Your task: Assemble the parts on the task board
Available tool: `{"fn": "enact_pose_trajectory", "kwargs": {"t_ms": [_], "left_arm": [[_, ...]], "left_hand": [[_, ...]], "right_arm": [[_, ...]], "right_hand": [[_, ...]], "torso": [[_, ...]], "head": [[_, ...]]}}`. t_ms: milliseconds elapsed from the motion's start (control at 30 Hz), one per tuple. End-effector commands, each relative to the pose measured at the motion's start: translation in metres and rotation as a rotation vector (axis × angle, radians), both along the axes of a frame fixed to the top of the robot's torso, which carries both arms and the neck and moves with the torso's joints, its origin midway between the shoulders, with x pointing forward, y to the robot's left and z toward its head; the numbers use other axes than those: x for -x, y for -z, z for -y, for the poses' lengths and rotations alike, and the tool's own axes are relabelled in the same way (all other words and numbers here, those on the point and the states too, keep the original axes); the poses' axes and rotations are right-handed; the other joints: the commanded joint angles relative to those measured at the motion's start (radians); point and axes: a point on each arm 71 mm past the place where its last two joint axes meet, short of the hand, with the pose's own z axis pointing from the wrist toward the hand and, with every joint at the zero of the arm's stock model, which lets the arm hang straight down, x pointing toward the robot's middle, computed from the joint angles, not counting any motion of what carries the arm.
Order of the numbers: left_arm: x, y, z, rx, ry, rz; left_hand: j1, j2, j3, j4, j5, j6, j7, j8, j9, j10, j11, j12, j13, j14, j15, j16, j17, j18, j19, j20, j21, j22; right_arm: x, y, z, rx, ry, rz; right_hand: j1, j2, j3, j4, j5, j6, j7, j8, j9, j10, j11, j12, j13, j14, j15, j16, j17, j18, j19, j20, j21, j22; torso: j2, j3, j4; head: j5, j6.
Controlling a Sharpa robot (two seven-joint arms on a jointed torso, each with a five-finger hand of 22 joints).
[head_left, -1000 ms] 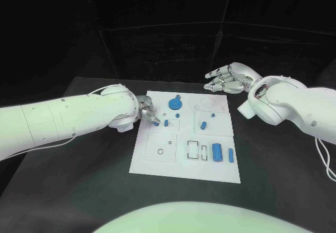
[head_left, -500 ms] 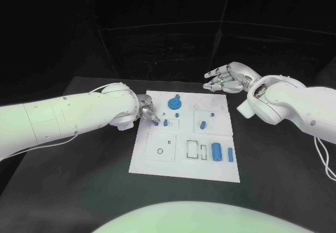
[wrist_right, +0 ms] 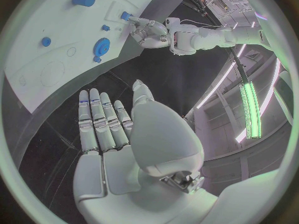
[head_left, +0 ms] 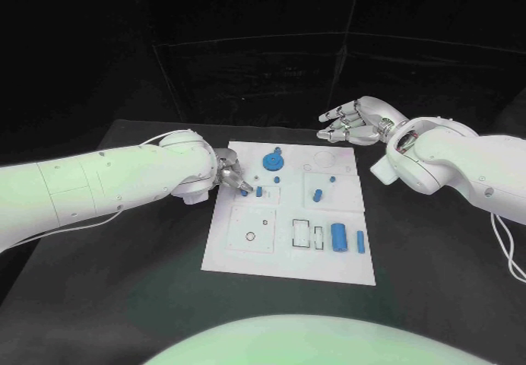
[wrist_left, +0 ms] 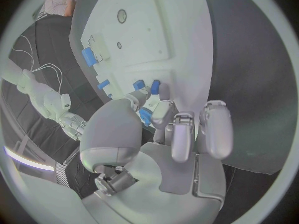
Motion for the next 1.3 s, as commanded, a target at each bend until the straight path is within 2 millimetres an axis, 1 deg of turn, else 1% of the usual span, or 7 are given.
{"fn": "enact_pose_trajectory", "kwargs": {"t_ms": [33,600,900,1000,1167,1200,1300], "left_arm": [[0.000,0.001,-0.002,-0.022,-0.004,-0.010],[-0.002,0.000,-0.003,-0.018,-0.018,0.003],[-0.002,-0.005,-0.006,0.057,-0.048,0.076],[-0.003,-0.009,-0.008,0.126,-0.079,0.115],[-0.003,-0.019,-0.010,0.323,-0.127,0.178],[-0.004,-0.020,-0.010,0.362,-0.135,0.185],[-0.006,-0.026,-0.008,0.453,-0.135,0.218]], "left_hand": [[-0.014,0.005,-0.026,0.013,-0.003,0.005,0.003,-0.007,-0.001,-0.001,-0.005,0.006,0.001,0.107,-0.007,0.003,0.263,-0.005,0.003,-0.004,-0.002,0.074],[-0.021,0.017,-0.136,0.069,-0.002,0.011,0.004,-0.011,-0.002,0.000,-0.005,0.010,0.005,0.107,-0.007,0.003,0.263,-0.005,0.005,-0.005,-0.003,0.079],[-0.043,0.013,-0.273,0.153,-0.019,0.010,0.003,-0.016,-0.001,-0.003,-0.005,0.007,0.002,0.107,-0.007,0.003,0.263,-0.003,0.002,-0.005,-0.012,0.075],[-0.031,0.015,-0.315,0.179,-0.028,-0.021,0.015,-0.031,-0.007,-0.042,0.004,-0.047,-0.059,0.107,-0.002,0.003,0.263,0.006,-0.018,-0.002,-0.051,0.044],[-0.017,0.036,-0.385,0.189,-0.024,-0.093,0.049,-0.075,-0.029,-0.183,0.034,-0.244,-0.277,0.102,0.021,-0.008,0.243,0.021,-0.054,0.016,-0.122,-0.011],[-0.025,0.049,-0.401,0.184,-0.024,-0.116,0.060,-0.087,-0.036,-0.255,0.044,-0.331,-0.369,0.078,0.031,-0.055,0.167,0.042,-0.107,0.023,-0.216,-0.087],[-0.023,0.073,-0.443,0.190,-0.023,-0.186,0.097,-0.107,-0.054,-0.349,0.079,-0.377,-0.408,0.022,0.060,-0.149,0.032,0.076,-0.213,0.052,-0.407,-0.233]], "right_arm": [[0.000,-0.002,-0.002,-0.005,-0.010,0.005],[0.000,-0.002,-0.002,-0.005,-0.008,0.005],[0.000,-0.002,-0.001,-0.005,-0.008,0.006],[-0.001,-0.002,-0.001,-0.005,-0.007,0.006],[-0.001,-0.002,-0.001,-0.004,-0.005,0.006],[-0.001,-0.001,-0.001,-0.004,-0.005,0.007],[-0.002,-0.001,0.000,-0.003,-0.002,0.007]], "right_hand": [[-0.009,-0.003,0.000,-0.007,-0.006,0.007,0.092,0.002,0.002,0.006,-0.001,-0.005,-0.001,-0.009,0.001,-0.003,-0.001,-0.001,-0.001,0.002,-0.003,-0.001],[-0.011,-0.003,-0.001,-0.008,-0.006,0.005,0.092,0.002,0.001,0.007,0.000,-0.006,-0.001,-0.010,0.001,-0.003,-0.001,-0.001,-0.001,0.002,-0.005,-0.002],[-0.011,-0.003,-0.001,-0.008,-0.006,0.005,0.093,0.002,0.001,0.007,0.000,-0.006,-0.001,-0.010,0.001,-0.003,-0.001,-0.001,-0.001,0.002,-0.005,-0.002],[-0.012,-0.003,-0.001,-0.008,-0.006,0.005,0.093,0.002,0.001,0.006,0.000,-0.007,-0.001,-0.011,0.002,-0.003,-0.001,-0.001,-0.001,0.002,-0.006,-0.003],[-0.012,-0.003,-0.001,-0.008,-0.006,0.005,0.093,0.002,0.001,0.006,0.000,-0.007,-0.001,-0.011,0.002,-0.003,-0.001,-0.001,-0.001,0.002,-0.006,-0.003],[-0.012,-0.003,-0.001,-0.008,-0.006,0.005,0.093,0.002,0.001,0.006,0.000,-0.007,-0.001,-0.011,0.002,-0.003,-0.001,-0.001,-0.001,0.002,-0.006,-0.003],[-0.012,-0.003,-0.001,-0.008,-0.006,0.005,0.093,0.002,0.001,0.006,0.000,-0.007,-0.001,-0.011,0.002,-0.003,-0.001,-0.001,-0.001,0.002,-0.006,-0.003]], "torso": [[0.000,0.0003,0.0002],[0.000,-0.0002,0.0000],[-0.001,-0.0007,0.0011],[-0.001,-0.0005,0.0011],[-0.001,0.0003,0.0011],[-0.001,0.0003,0.0008],[-0.001,-0.0012,0.0018]], "head": [[0.001,-0.001],[-0.001,-0.002],[-0.004,-0.001],[-0.006,0.002],[-0.007,0.002],[-0.006,0.002],[-0.007,0.004]]}}
